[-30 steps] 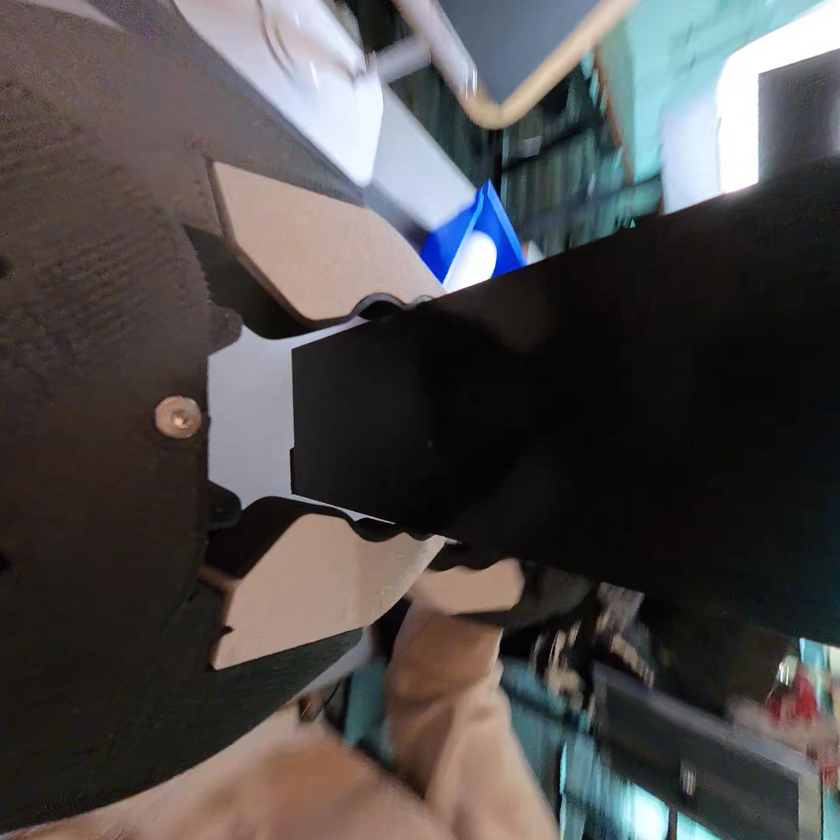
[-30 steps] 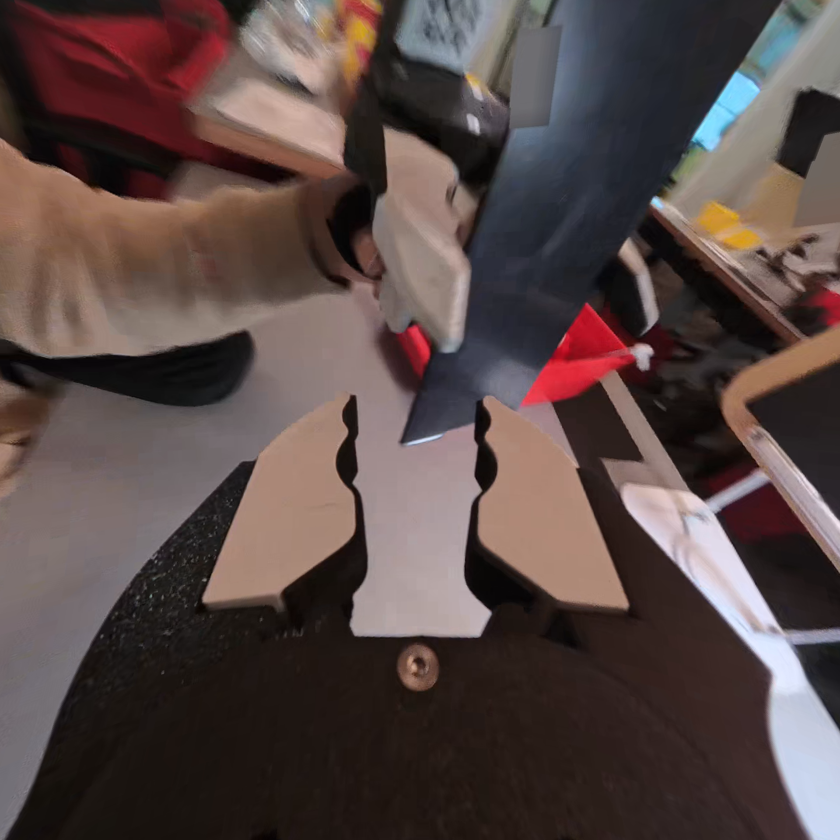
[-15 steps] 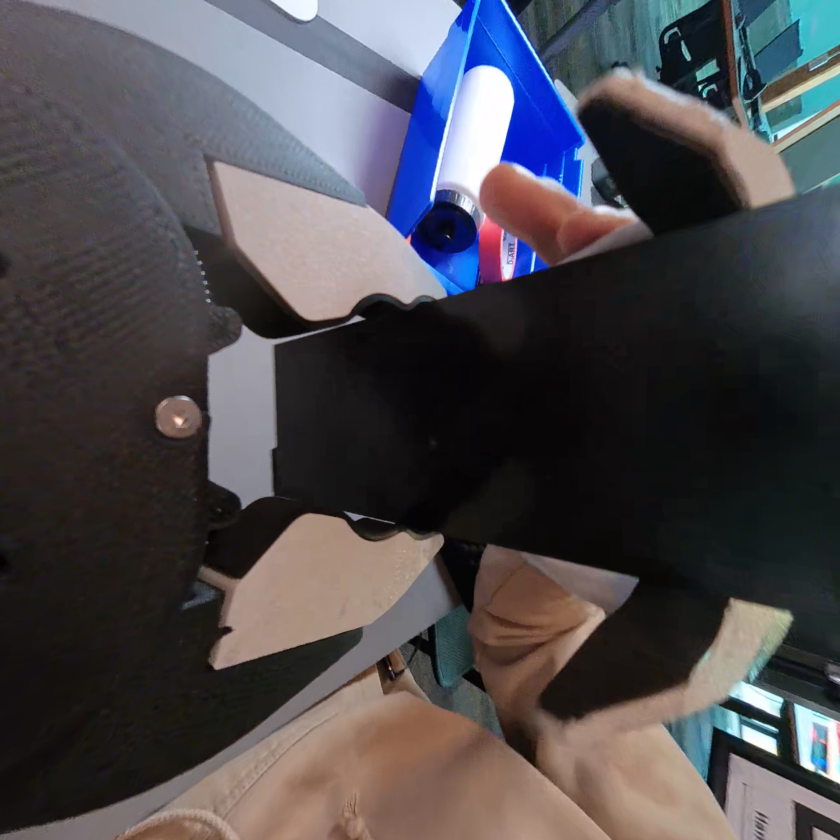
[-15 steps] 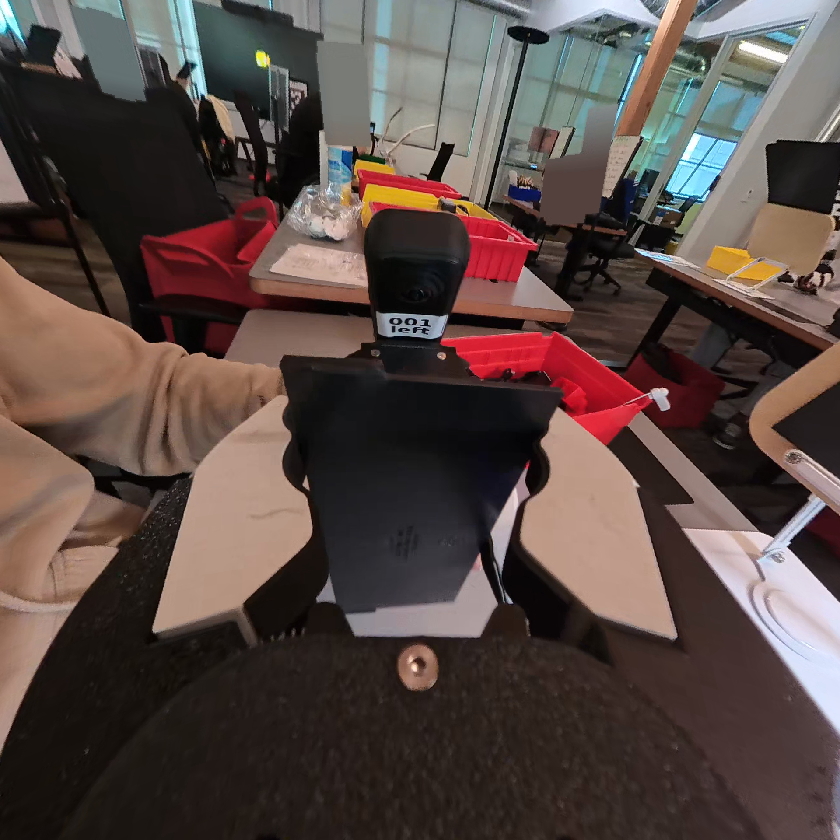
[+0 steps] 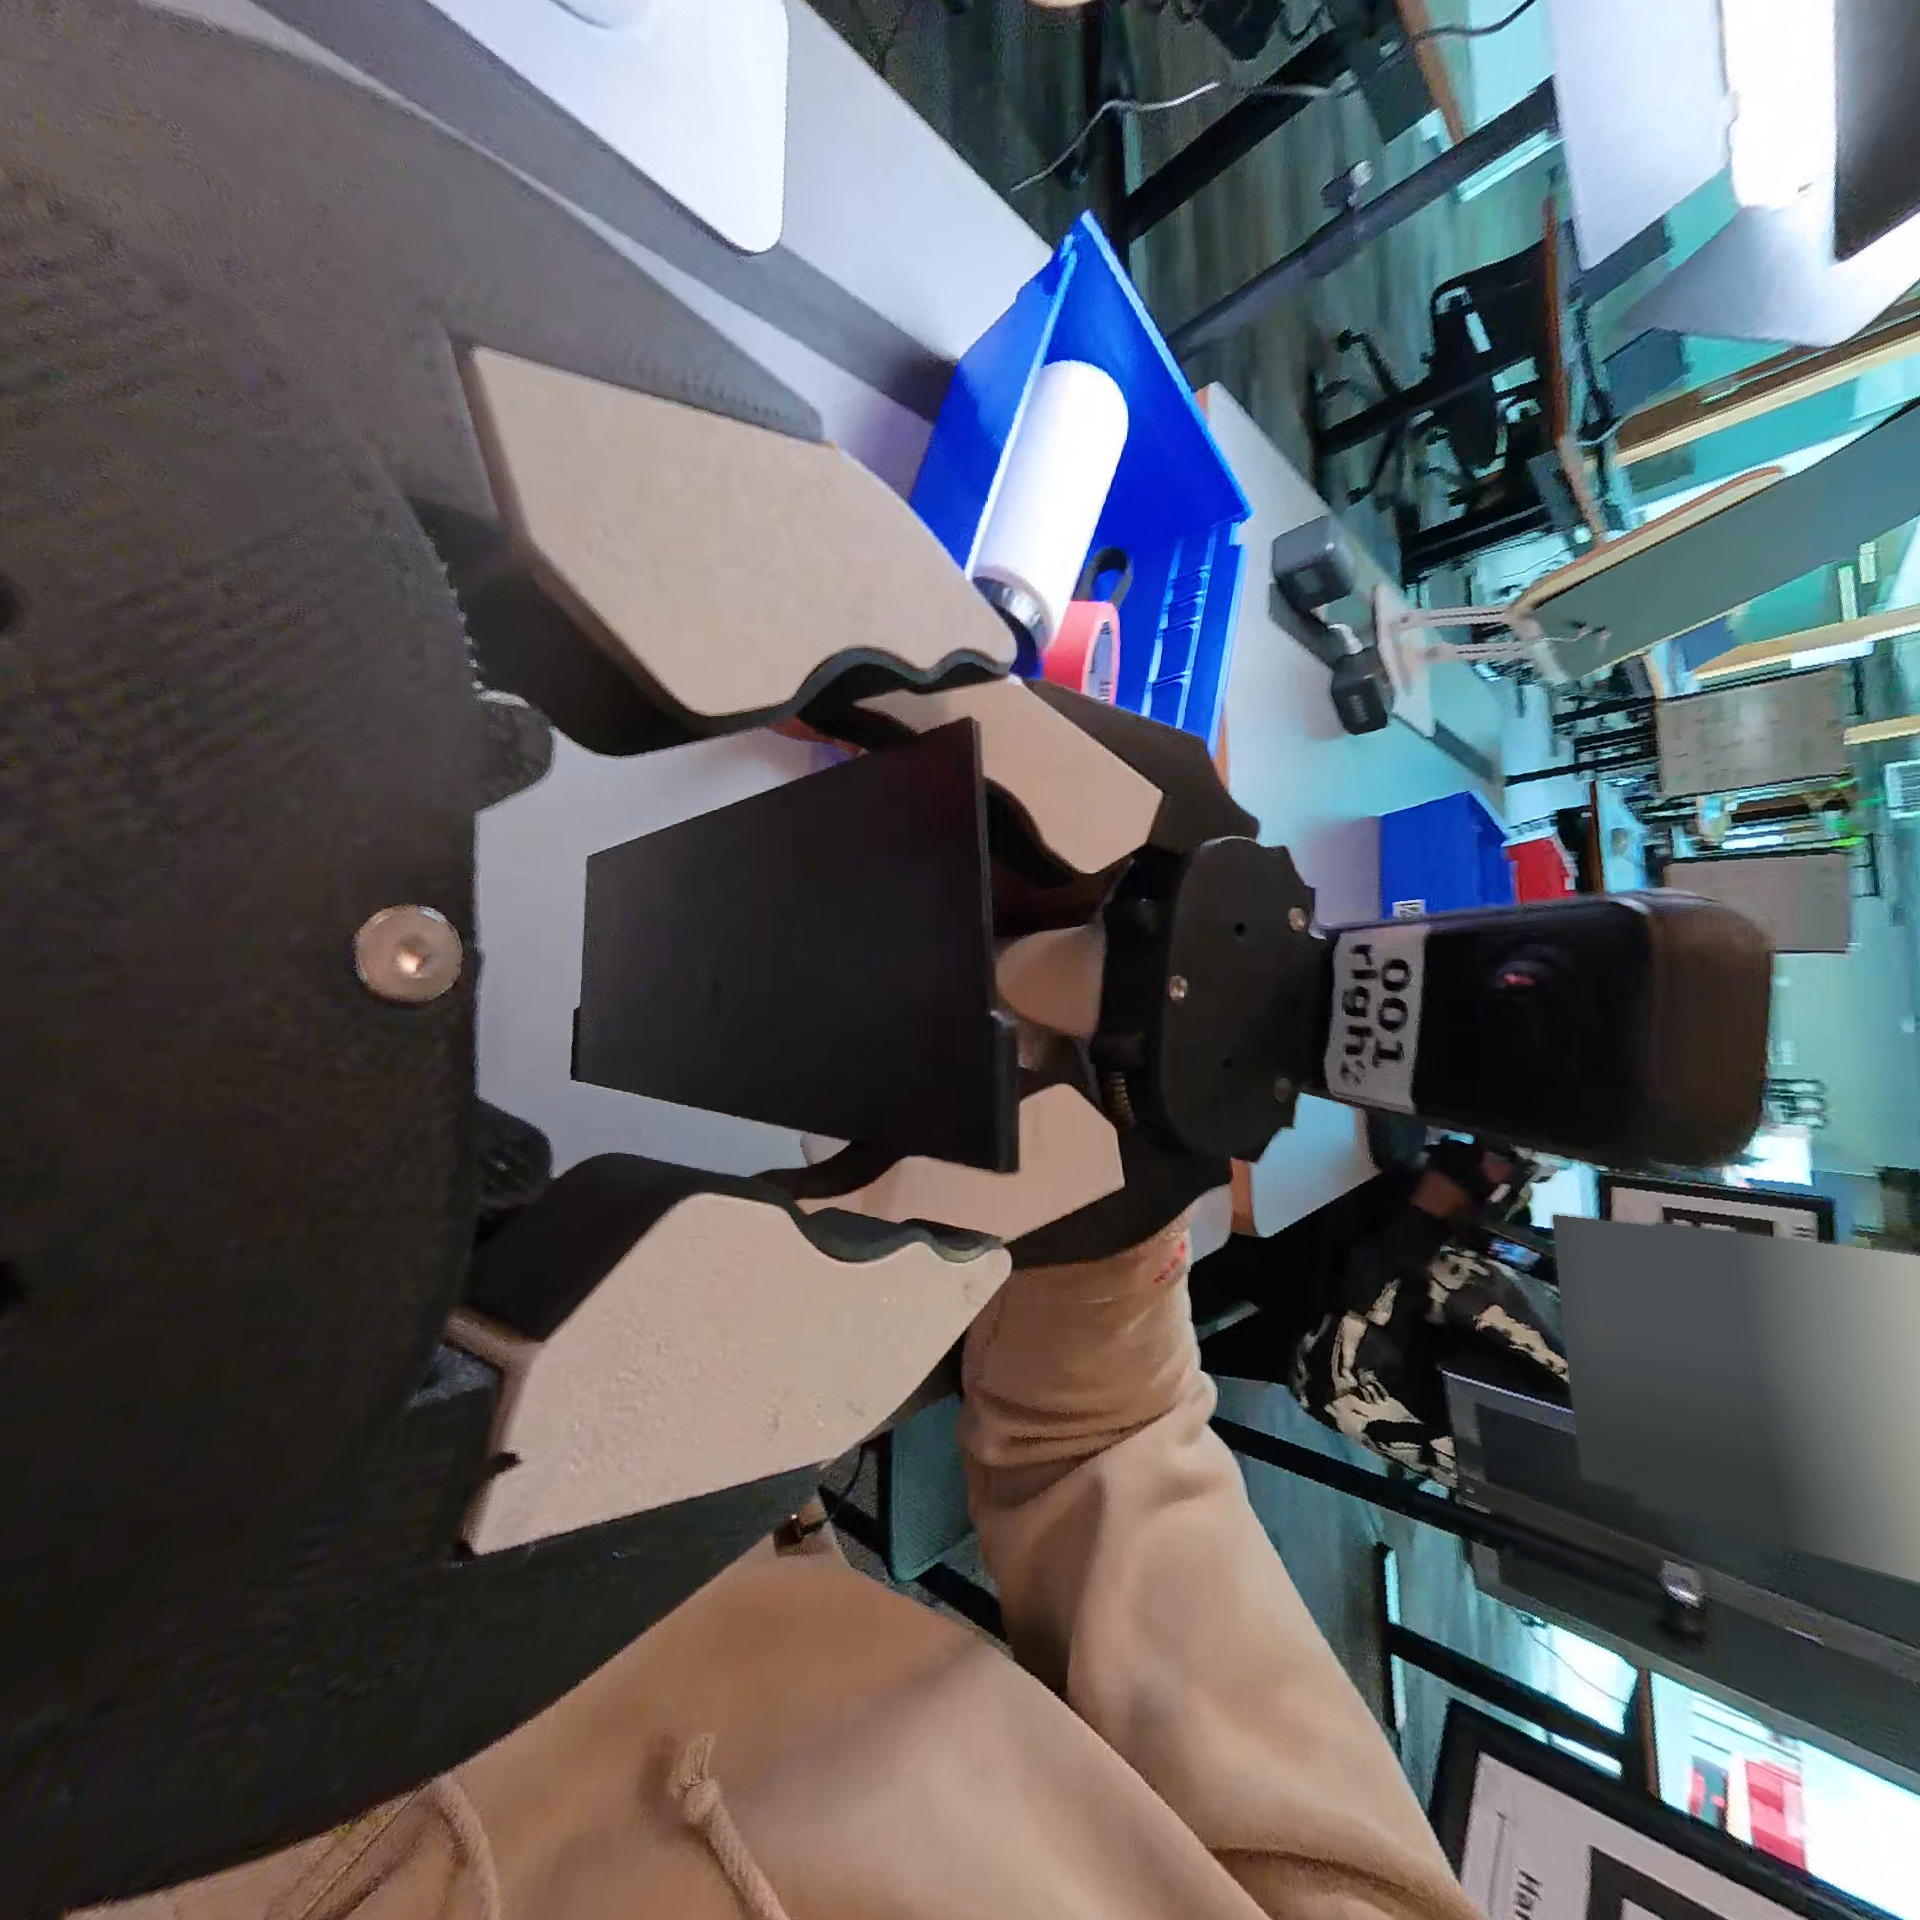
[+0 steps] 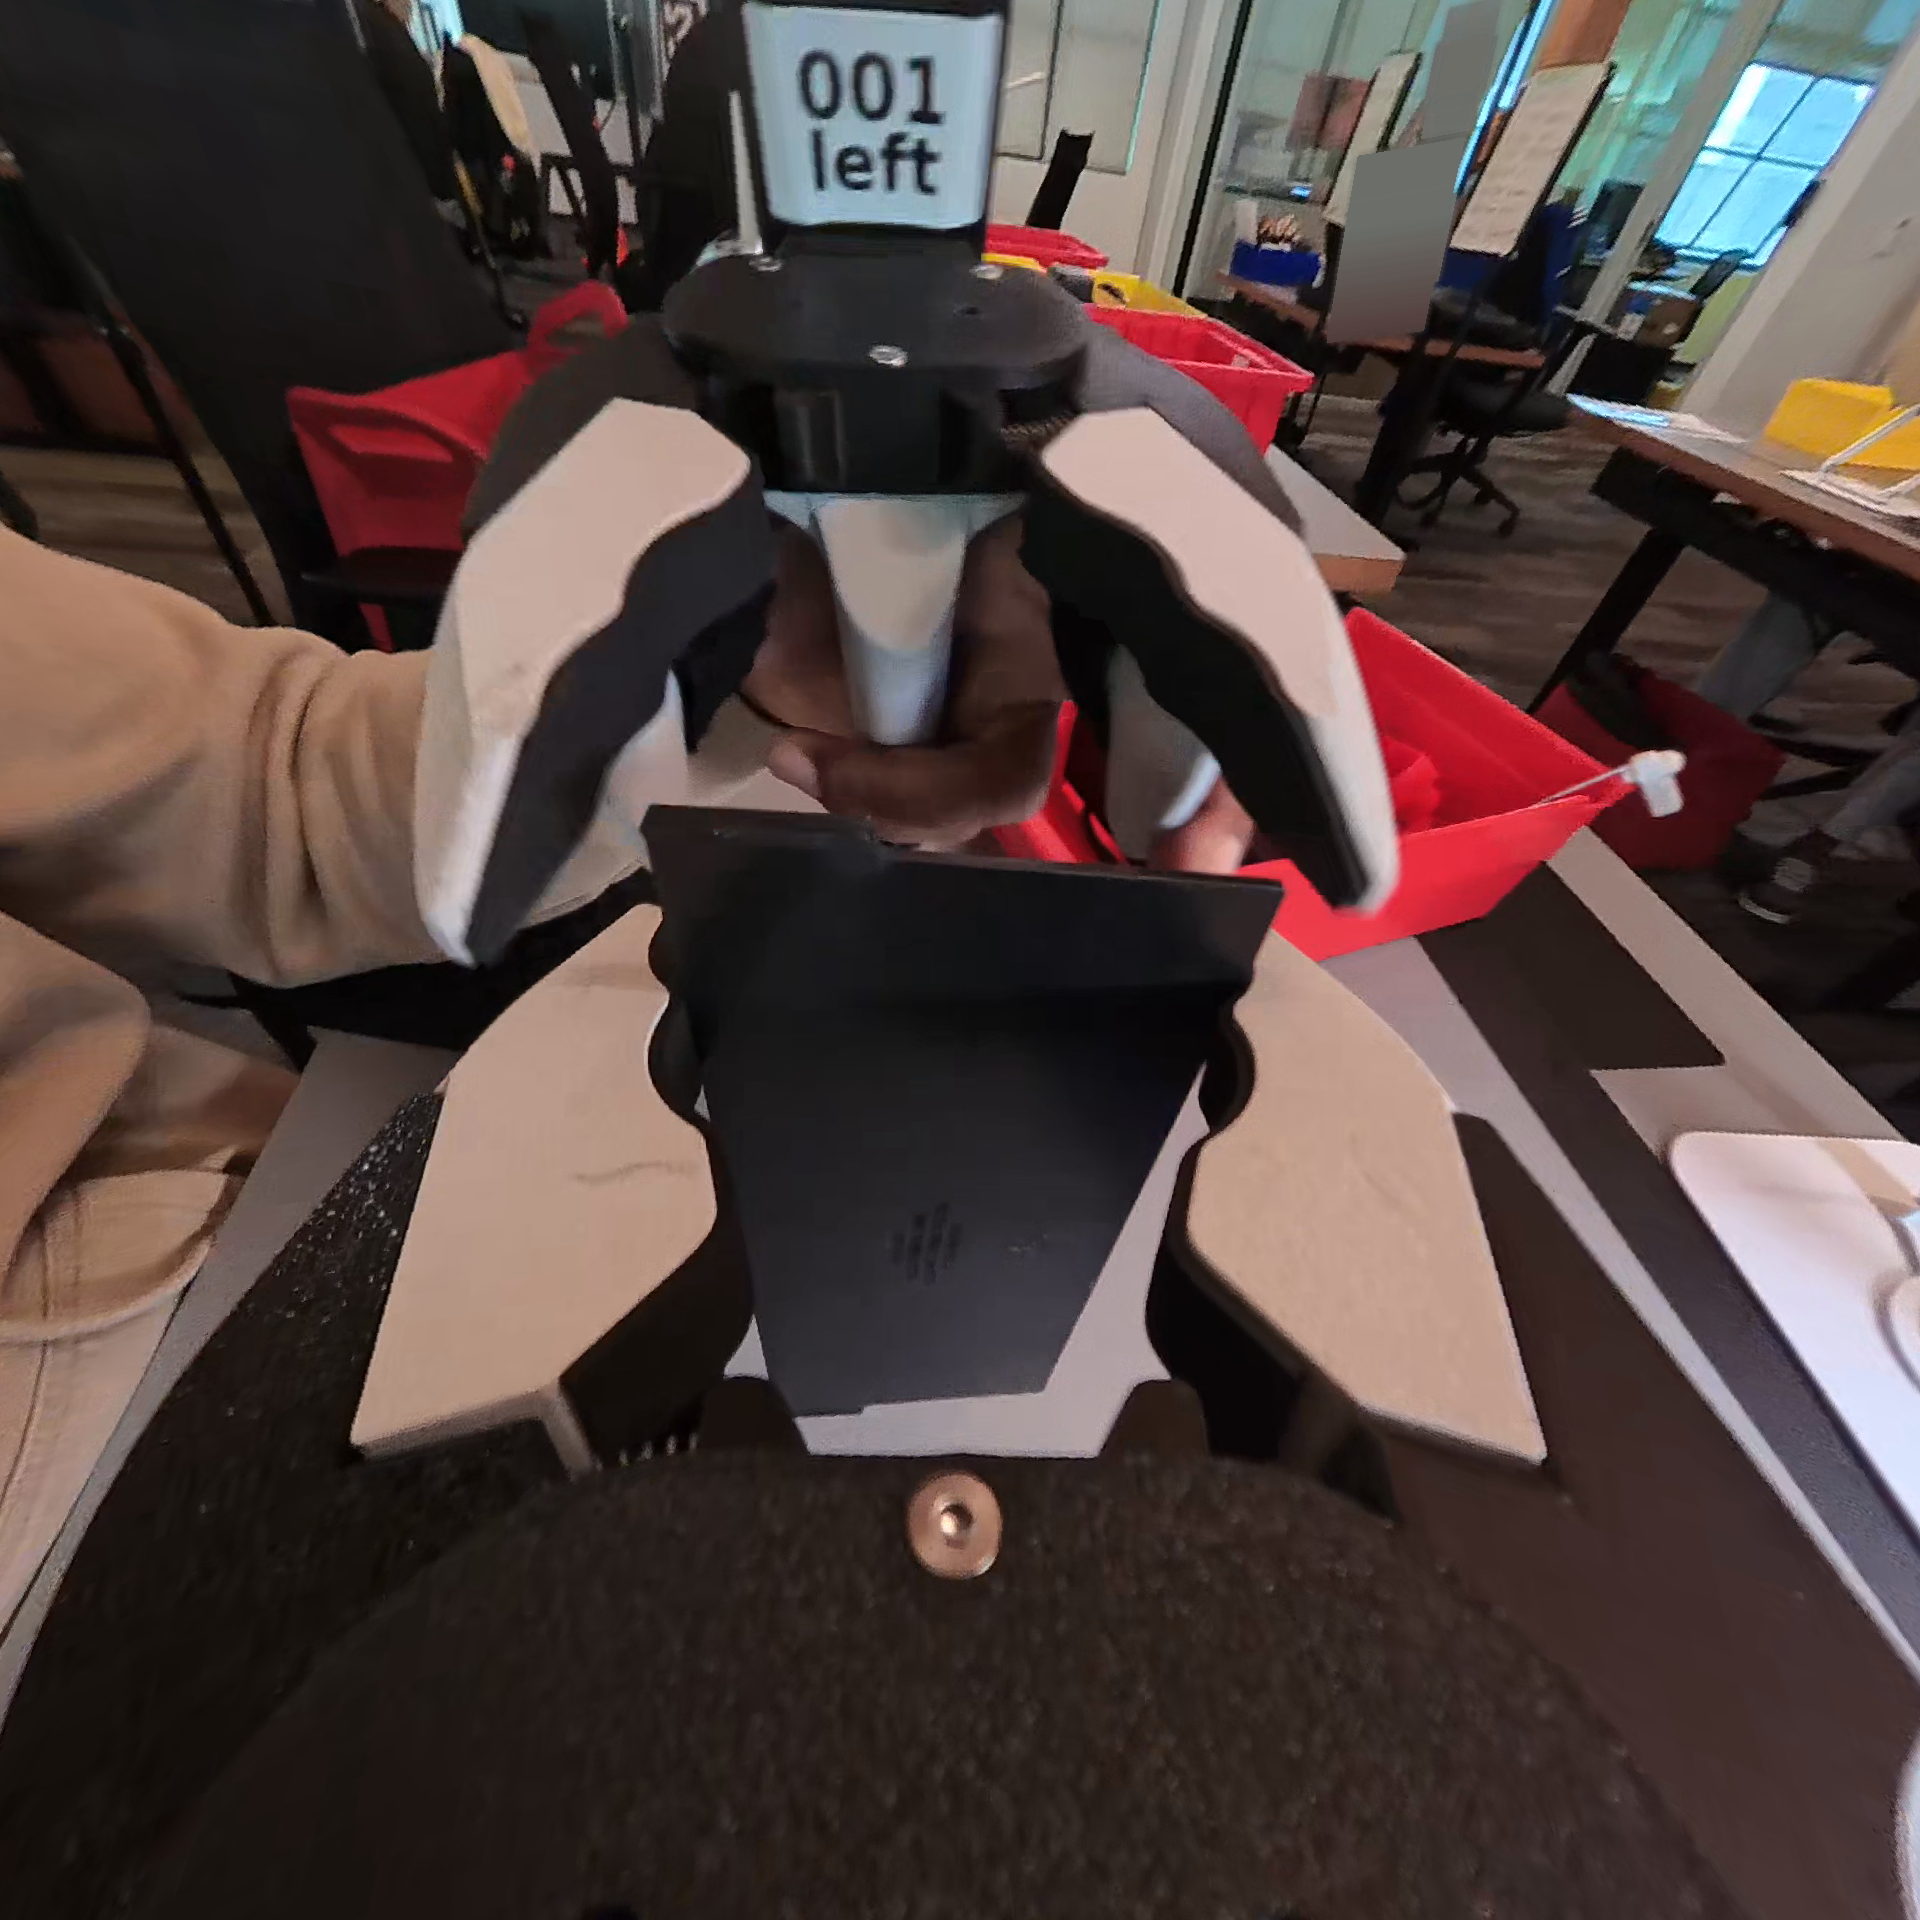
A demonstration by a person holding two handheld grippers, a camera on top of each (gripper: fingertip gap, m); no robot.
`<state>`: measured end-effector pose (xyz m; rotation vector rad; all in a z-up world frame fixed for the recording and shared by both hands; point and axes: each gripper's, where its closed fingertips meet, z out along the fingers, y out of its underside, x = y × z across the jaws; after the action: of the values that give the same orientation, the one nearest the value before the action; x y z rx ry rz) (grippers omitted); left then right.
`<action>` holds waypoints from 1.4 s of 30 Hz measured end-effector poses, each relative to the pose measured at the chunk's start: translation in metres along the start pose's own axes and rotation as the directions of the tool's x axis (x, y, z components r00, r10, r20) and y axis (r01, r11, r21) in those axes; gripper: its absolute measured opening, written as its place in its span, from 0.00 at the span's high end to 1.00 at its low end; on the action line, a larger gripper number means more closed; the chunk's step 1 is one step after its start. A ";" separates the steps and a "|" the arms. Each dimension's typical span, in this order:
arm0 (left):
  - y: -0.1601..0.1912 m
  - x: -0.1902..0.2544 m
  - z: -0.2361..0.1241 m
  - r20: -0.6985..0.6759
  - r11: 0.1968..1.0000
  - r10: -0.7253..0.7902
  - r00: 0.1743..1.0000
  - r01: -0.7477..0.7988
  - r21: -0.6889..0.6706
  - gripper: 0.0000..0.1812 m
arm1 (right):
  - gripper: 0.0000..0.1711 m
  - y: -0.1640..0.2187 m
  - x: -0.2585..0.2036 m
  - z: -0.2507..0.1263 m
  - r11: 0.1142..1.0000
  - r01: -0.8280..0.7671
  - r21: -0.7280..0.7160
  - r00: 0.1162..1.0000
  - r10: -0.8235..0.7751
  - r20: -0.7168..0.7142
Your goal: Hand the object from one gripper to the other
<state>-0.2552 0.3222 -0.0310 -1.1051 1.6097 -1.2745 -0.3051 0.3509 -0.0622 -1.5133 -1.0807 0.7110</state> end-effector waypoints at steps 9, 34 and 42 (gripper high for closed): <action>0.006 0.001 0.002 0.031 0.997 0.007 1.000 -0.004 -0.079 0.54 | 0.44 -0.001 -0.005 0.000 0.999 0.032 -0.024 0.999 -0.032 -0.002; -0.008 -0.006 -0.003 0.039 0.999 0.015 0.999 -0.016 0.038 0.55 | 0.49 -0.018 0.001 -0.014 0.993 0.025 0.117 1.000 -0.025 -0.003; -0.027 -0.013 -0.021 0.075 0.990 -0.024 0.997 0.014 0.143 0.55 | 0.49 0.003 0.005 0.001 0.992 -0.030 0.120 0.999 0.025 0.038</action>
<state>-0.2667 0.3378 0.0003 -1.0694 1.4319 -1.3224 -0.3030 0.3558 -0.0645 -1.4191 -1.0275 0.8116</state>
